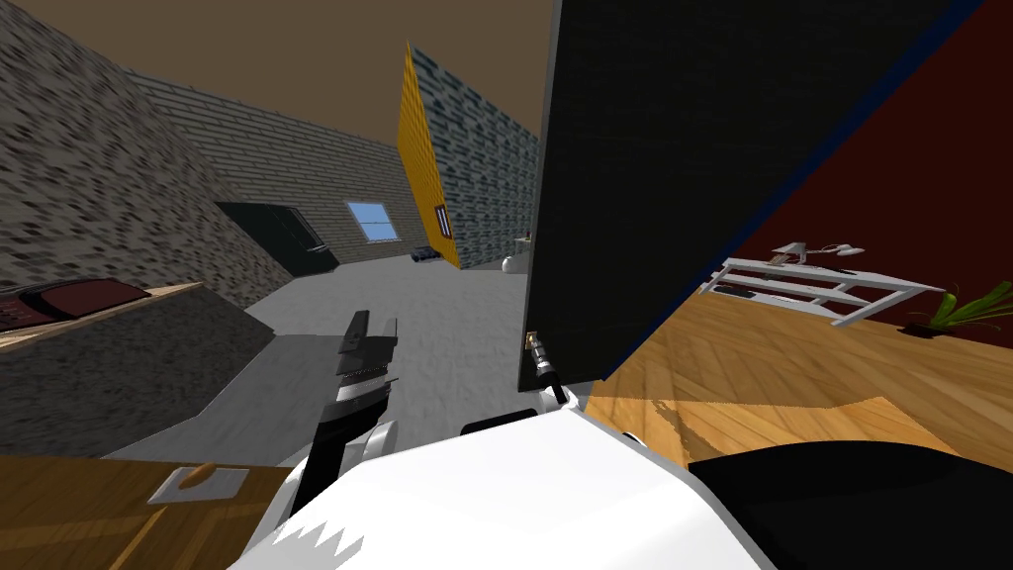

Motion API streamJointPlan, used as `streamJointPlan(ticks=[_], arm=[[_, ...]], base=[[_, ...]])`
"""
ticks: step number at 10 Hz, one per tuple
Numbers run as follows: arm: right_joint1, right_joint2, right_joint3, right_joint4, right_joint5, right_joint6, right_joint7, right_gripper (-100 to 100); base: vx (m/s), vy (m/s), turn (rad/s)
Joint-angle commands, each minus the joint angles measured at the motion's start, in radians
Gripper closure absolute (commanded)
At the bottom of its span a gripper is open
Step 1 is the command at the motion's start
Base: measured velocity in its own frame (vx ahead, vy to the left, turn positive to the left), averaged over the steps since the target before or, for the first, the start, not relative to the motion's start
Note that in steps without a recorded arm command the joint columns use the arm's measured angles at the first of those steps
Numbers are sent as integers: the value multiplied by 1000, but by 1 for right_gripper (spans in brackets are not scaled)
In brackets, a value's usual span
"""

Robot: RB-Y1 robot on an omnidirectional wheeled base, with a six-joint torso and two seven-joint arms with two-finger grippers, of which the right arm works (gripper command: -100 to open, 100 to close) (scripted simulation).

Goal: Push the door open

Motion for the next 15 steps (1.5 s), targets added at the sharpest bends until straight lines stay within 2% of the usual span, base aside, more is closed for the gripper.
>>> streamJointPlan(ticks=[1, 2, 5, 8, 10, 11, 13, 15], arm=[[0, 0, -1, -1, -1, -2, -1, 100], [0, 0, -1, -1, -1, -2, -1, 100], [-4, -9, -27, 4, -15, 6, 8, 100], [-11, -14, -64, 7, -36, 14, 18, 100], [-11, -14, -64, 7, -36, 14, 18, 100], [-16, -15, -91, 10, -51, 19, 26, 100], [-17, -14, -97, 11, -54, 21, 28, 100], [-22, -11, -123, 13, -69, 26, 35, 100]], base=[[-7, 1, -3], [0, 0, 0], [146, 67, -51], [197, 68, -59], [98, 20, -12], [123, 63, -65], [147, 85, -73], [158, 64, -66]])
